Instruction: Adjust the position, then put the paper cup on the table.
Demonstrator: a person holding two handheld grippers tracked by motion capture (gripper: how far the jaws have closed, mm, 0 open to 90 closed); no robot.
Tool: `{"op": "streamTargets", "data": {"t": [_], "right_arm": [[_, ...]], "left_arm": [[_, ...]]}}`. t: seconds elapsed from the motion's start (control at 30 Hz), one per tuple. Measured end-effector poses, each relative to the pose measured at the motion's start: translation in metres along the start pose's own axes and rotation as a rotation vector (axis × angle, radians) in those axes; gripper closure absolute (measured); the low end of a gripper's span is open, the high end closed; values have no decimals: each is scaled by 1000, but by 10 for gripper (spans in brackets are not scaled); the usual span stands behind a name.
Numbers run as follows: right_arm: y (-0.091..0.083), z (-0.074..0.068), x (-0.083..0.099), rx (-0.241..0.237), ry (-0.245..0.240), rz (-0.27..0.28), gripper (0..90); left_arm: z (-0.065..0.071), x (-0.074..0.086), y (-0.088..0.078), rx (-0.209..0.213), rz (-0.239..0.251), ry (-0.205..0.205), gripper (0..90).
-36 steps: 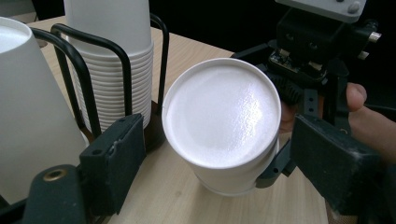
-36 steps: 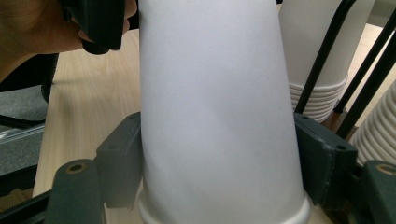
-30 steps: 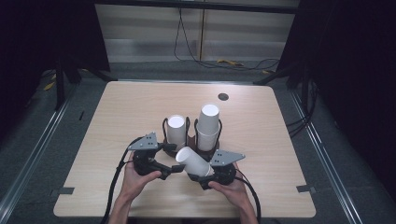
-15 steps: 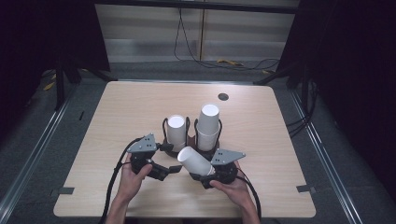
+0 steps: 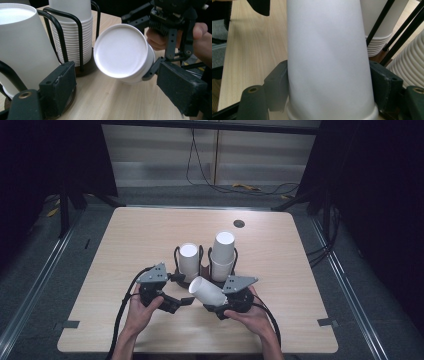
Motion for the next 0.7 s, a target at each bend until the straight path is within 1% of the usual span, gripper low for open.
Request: {"op": "streamTargets", "data": {"t": [0.03,0.1,0.17,0.2,0.3,0.37,0.43,0.5,0.53,0.57,0.6,0.7], "right_arm": [[0,0,-1,-12,2,-2,262],[1,0,-2,-14,-12,-16,263],[2,0,-2,-20,-23,-32,264],[2,0,-3,-20,-27,-36,264],[2,1,-5,-24,-37,-45,264],[2,2,-6,-28,-41,-50,264],[2,2,-7,-37,-54,-69,265],[3,3,-8,-41,-60,-78,266],[4,3,-8,-44,-62,-85,266],[4,3,-8,-44,-67,-93,266],[5,4,-8,-40,-70,-96,266],[6,5,-10,-49,-79,-108,266]], "left_arm": [[0,0,-1,0,-1,6,157],[0,0,-1,8,-2,10,156],[0,0,-1,-8,-9,10,158],[-2,1,0,-22,-19,13,169],[-1,1,1,-23,-22,37,221],[0,0,1,-23,-11,42,221],[0,-1,1,-28,-2,54,221],[0,-2,2,-19,-2,56,221],[-1,-2,3,-22,-3,64,221],[-1,-1,2,-36,-7,79,220],[-2,-1,2,-45,-8,80,220],[-1,-2,3,-5,-8,66,219]]}}
Point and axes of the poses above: each handheld gripper's, and its own axes: y roughly forward along the jaws, x roughly out of its underside, z roughly to its right, the point moved 6 cm from there along y, roughly forward along the jaws, and after that the axes turned 4 degrees about x, right-handed, at the moved point
